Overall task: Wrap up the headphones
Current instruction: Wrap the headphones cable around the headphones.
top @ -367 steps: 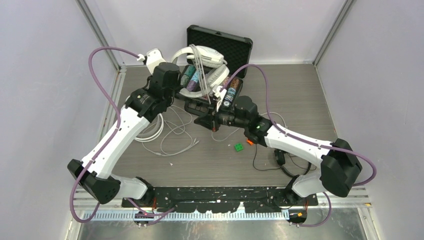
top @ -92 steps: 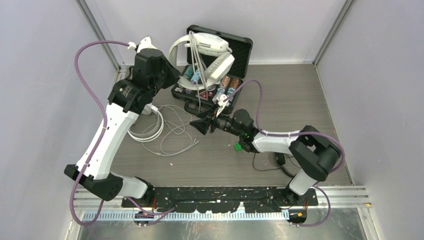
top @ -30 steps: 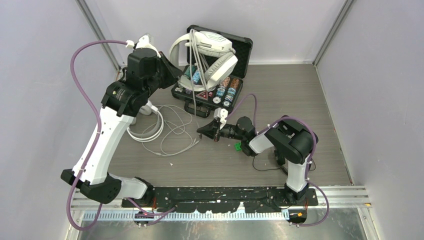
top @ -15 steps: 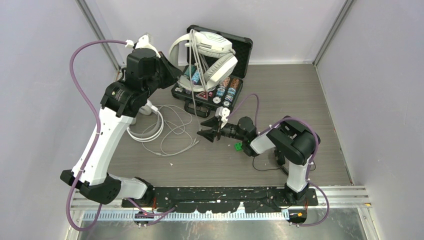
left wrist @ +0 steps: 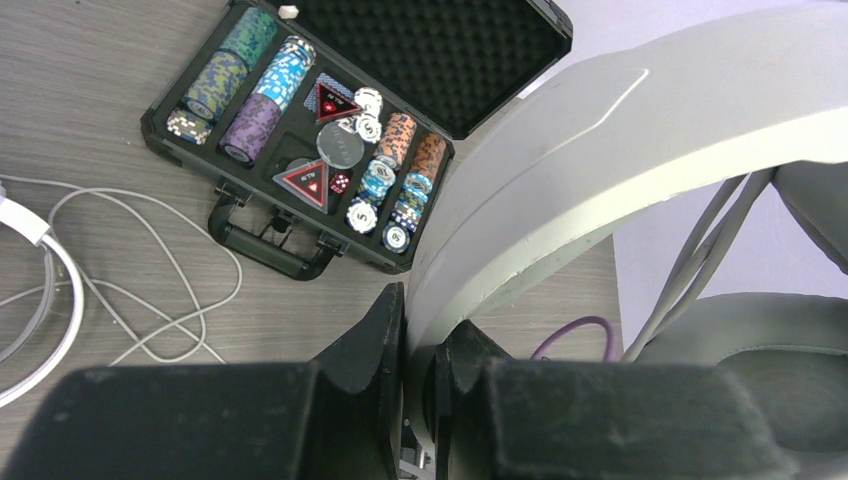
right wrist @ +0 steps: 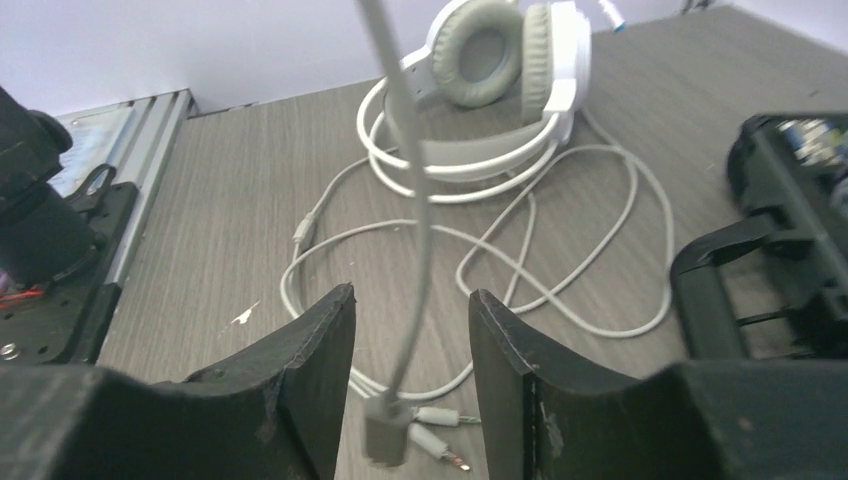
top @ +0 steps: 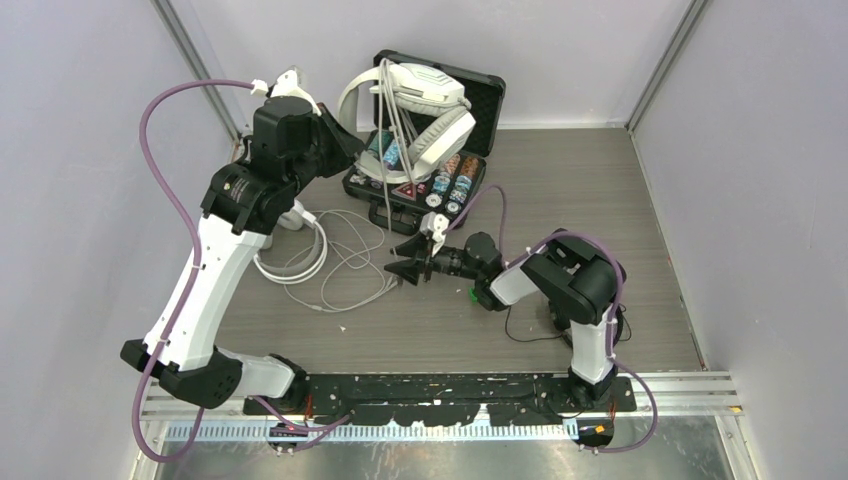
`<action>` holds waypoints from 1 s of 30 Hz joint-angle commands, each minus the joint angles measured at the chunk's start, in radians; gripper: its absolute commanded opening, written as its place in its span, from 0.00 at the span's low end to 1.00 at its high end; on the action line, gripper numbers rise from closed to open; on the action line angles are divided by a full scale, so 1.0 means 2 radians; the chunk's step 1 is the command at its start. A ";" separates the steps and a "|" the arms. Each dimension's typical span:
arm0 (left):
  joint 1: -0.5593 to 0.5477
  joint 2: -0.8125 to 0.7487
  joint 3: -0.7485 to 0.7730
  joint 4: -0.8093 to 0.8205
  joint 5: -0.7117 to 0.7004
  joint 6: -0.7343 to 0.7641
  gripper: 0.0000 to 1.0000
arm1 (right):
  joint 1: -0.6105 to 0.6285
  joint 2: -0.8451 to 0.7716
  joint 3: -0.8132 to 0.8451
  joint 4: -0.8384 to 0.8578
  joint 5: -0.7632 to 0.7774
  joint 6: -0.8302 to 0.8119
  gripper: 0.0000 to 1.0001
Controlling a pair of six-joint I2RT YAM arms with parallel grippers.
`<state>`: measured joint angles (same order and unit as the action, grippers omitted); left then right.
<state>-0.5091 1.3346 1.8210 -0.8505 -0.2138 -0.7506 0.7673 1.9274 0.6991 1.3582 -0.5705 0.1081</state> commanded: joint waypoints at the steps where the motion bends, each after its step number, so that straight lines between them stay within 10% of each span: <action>1: 0.000 -0.014 0.029 0.055 0.012 -0.013 0.00 | 0.010 0.018 0.016 0.040 -0.004 0.030 0.47; 6: 0.000 -0.010 0.039 0.061 -0.015 0.000 0.00 | 0.010 0.011 -0.002 0.041 0.028 0.027 0.02; 14: 0.007 0.029 0.130 0.031 -0.137 0.074 0.00 | 0.010 -0.029 -0.063 0.040 0.101 0.014 0.00; 30: 0.092 0.093 0.237 -0.002 -0.166 0.094 0.00 | 0.009 -0.029 -0.073 0.041 0.099 0.011 0.01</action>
<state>-0.3725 1.5311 2.1849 -0.9855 -0.4789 -0.5316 0.7879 1.8801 0.5701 1.4452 -0.3752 0.1600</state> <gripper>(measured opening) 0.116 0.050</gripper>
